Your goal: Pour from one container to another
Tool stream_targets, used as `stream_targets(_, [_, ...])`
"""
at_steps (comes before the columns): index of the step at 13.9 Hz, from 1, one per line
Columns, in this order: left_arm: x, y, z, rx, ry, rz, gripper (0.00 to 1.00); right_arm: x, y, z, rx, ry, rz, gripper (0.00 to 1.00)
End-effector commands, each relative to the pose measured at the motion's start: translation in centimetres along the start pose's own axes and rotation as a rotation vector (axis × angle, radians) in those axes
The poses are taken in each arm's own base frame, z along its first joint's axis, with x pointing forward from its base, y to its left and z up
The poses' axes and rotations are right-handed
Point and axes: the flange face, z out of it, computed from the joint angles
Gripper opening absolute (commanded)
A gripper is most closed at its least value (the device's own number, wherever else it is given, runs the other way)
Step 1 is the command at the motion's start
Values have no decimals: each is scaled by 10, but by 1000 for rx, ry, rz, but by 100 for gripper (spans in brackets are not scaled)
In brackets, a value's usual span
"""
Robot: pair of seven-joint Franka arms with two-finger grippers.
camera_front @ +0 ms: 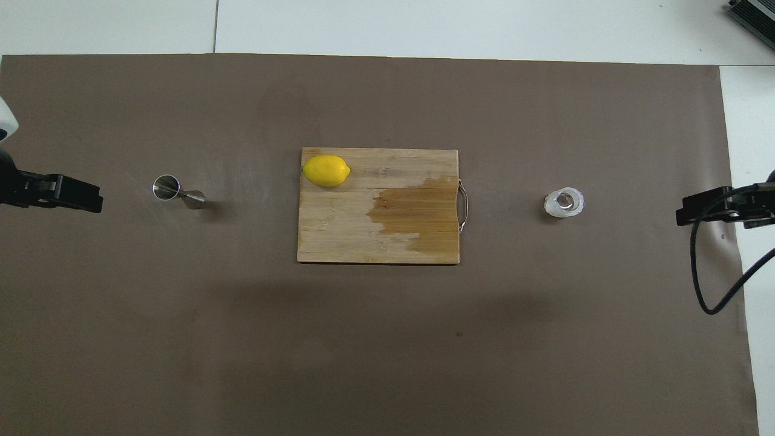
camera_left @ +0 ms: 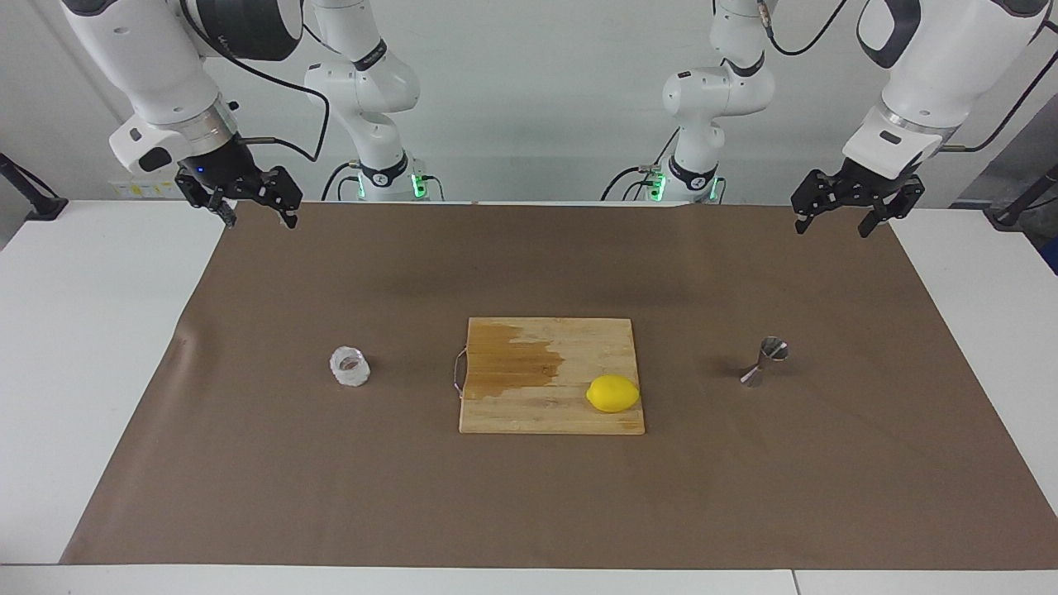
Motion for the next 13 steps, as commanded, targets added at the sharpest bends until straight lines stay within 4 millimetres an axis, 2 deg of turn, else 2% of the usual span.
stream_targets(1, [-14,-2,10,4,-24,-82,100,-3,0,-2,16,-9,7,100])
stream_targets(2, [-12,-5,15,-5,-35,-90,100,-3,0,-2,16,-9,7,100])
stream_targets(5, [13,-21,48,-51,-63,-193,100,-3,0,-2,16,-9,7,100])
stream_targets(7, [29,-46,71,-141,-63,-339,100,-3,0,-2,16,-9,7,100])
stream_targets(10, [48,-48,107,-192,-93,-611,100,-3,0,-2,16,-9,7,100])
stream_targets(13, [50,-57,132,-286,-103,-859,100,-3,0,-2,16,-9,7,100])
